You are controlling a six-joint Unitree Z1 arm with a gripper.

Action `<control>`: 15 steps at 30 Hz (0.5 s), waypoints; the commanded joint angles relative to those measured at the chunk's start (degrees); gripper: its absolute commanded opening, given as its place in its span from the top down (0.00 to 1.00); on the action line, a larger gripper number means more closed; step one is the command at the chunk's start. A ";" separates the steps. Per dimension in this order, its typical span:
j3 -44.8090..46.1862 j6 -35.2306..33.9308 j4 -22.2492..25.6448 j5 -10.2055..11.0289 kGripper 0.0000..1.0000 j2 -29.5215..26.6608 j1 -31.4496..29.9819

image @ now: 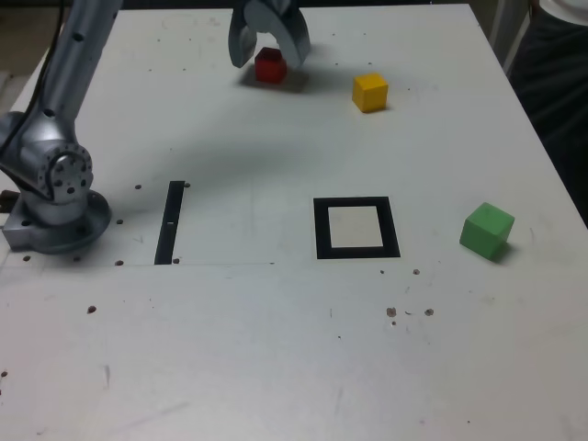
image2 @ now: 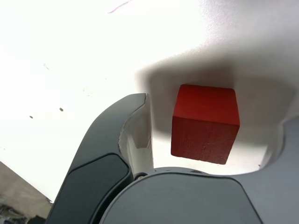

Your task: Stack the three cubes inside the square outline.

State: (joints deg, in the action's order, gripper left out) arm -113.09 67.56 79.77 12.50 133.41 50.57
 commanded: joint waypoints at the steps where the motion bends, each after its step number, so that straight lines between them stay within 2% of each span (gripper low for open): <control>1: -0.83 -0.45 0.37 0.20 0.23 1.12 -0.06; 6: -1.07 -1.16 -0.23 0.40 0.53 1.51 -0.50; 8: -0.90 -1.14 -0.57 0.32 0.60 1.49 -0.66; 15: -0.70 -1.12 -0.67 0.18 0.62 1.59 -0.95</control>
State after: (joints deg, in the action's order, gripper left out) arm -113.84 66.48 79.11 12.76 134.78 49.75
